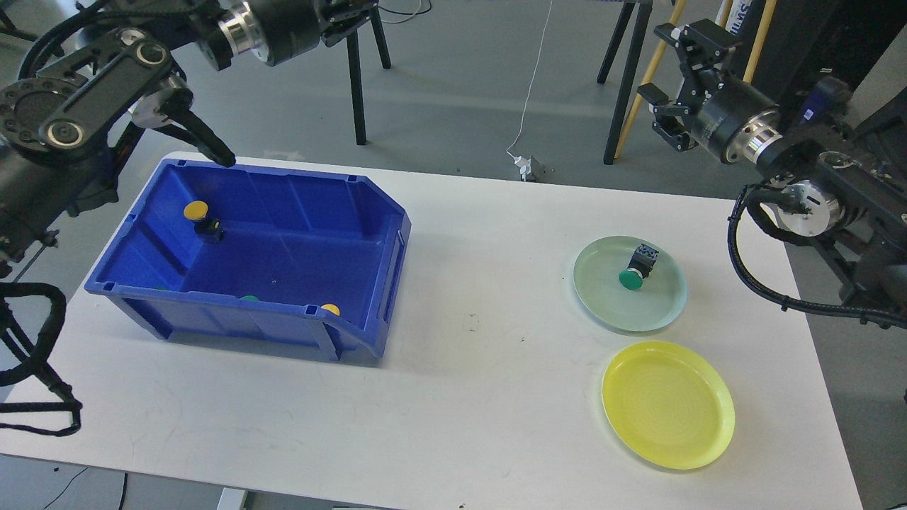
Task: Pass button and place on color plate
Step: 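Pass the yellow button from the left gripper to the right gripper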
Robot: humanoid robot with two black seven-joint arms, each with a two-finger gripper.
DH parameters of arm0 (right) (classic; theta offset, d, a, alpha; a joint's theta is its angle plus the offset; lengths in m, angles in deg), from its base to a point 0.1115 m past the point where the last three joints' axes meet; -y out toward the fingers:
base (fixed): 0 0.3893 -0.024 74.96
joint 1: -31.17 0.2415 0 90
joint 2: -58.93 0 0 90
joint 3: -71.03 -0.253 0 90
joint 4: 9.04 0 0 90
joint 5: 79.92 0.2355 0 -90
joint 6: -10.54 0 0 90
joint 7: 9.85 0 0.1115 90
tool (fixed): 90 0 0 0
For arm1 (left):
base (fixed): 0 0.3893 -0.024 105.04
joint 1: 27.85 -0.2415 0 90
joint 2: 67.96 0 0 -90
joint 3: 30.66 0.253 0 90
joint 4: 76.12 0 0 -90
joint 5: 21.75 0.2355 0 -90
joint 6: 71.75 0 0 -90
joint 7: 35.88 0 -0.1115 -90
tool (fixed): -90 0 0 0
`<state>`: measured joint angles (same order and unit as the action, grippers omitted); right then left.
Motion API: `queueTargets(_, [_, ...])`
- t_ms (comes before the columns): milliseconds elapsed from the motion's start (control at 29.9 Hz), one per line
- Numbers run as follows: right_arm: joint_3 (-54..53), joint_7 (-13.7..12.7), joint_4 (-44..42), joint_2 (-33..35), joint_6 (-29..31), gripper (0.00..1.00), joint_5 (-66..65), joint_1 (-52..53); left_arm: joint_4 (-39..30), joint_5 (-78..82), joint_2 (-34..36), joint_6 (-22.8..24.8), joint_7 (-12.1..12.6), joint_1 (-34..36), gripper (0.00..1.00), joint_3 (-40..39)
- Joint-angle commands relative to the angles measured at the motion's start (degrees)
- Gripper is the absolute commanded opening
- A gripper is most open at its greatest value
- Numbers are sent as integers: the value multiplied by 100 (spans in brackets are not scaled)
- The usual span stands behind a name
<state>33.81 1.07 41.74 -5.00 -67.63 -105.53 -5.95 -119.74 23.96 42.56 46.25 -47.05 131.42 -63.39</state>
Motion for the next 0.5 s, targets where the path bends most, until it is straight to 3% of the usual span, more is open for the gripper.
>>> queueTargets(0, [-22,-2,230,-234,-181,85,-5,126,616,-238,-469,0,36,78,18,-6])
queueTargets(468, [-22,-2,-15,-1174,-340,85,-23,644,811,-511,-1067,0,115,87,18,-6])
